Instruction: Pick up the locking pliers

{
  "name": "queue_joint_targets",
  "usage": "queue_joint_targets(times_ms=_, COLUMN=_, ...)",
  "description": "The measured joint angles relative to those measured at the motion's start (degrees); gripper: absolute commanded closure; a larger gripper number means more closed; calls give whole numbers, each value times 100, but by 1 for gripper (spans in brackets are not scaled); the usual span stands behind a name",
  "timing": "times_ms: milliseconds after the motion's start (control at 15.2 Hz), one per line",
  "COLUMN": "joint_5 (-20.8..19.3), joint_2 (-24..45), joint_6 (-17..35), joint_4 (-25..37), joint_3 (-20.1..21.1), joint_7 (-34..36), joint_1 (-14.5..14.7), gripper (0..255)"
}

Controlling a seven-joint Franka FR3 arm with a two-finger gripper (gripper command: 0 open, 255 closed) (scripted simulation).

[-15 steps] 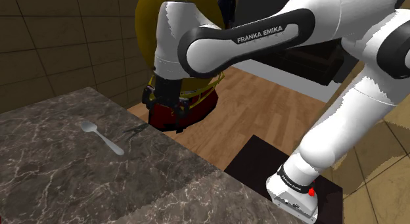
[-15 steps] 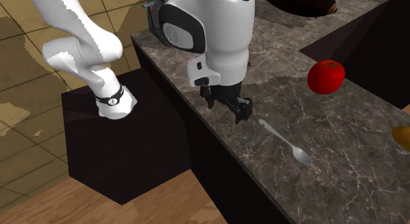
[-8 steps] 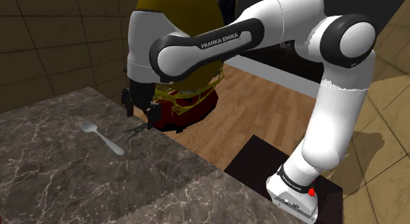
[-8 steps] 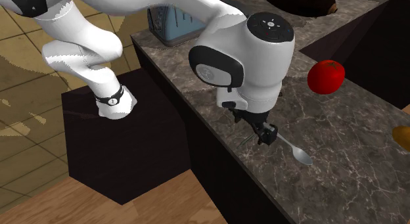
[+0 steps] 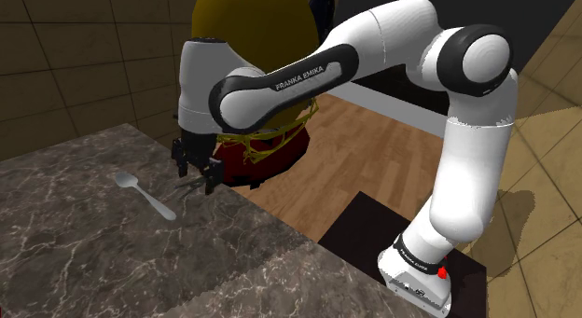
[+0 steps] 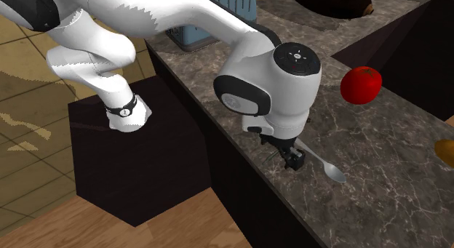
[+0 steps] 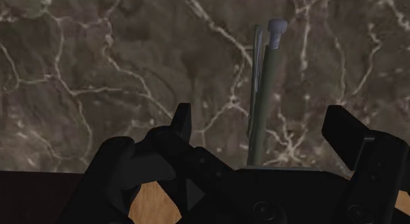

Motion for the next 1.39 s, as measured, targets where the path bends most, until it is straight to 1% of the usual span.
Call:
queue_joint_targets(times_ms=66, joint_5=-6, joint_2=6, joint_6=33, joint_4=-29, joint_3=-4, joint_7=2, joint_1=-1, gripper=255)
queue_joint_targets(times_ms=726, joint_5=-15, joint_2=9, joint_6=51, joint_4=-27, joint_3=-3, joint_7=8, joint_1=7, gripper=255)
queue_joint_targets(times_ms=1188, joint_5=156, joint_2=-208, joint_6=-311, joint_4=147, joint_3=89, joint_7=-69, joint_1=-72, gripper=255)
queue_joint_targets(times_ms=1386, joint_5=197, joint_2=-248, joint_6=-538, joint_4=345, joint_3=112, joint_7=-84, joint_1=-71, gripper=255)
